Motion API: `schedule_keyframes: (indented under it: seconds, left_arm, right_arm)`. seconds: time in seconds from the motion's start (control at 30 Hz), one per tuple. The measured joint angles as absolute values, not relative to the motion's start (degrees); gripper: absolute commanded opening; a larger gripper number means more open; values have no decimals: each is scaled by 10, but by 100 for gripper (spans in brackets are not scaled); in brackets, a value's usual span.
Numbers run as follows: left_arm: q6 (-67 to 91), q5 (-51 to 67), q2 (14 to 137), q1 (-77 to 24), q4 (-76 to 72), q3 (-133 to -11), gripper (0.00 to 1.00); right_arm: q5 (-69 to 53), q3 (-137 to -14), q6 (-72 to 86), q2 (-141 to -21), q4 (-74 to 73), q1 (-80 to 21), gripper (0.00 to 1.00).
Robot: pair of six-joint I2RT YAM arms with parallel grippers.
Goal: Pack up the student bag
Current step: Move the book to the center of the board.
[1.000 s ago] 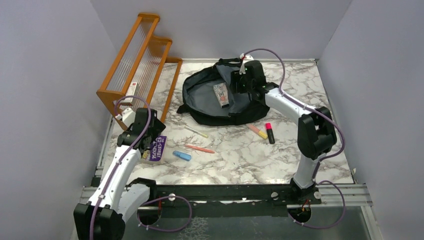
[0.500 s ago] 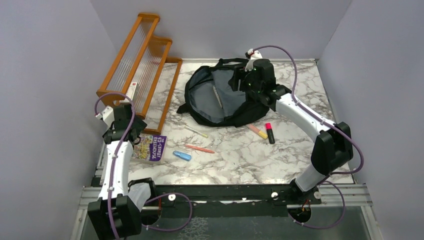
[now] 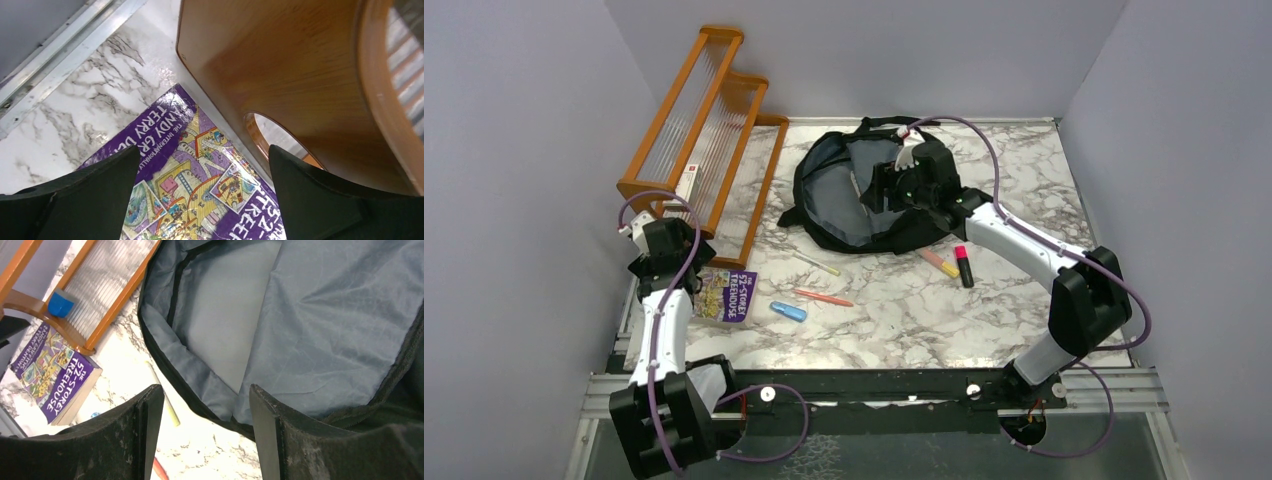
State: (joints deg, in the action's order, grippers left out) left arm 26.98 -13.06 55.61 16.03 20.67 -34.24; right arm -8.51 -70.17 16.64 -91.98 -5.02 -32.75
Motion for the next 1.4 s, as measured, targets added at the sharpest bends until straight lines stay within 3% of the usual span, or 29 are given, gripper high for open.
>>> schedule_keyframes:
  seconds: [0.5, 1.0, 1.4]
  left_arm:
    - [271, -149, 516, 167, 78, -206, 99]
    - [347, -250, 522, 193, 45, -175, 99]
    - [377, -232, 569, 218, 9, -177, 95]
  right_arm:
    - [-111, -688, 181, -909, -39, -329, 68]
    - [-146, -688, 186, -909, -27, -329, 68]
    - [-151, -688, 196, -910, -26, -329, 68]
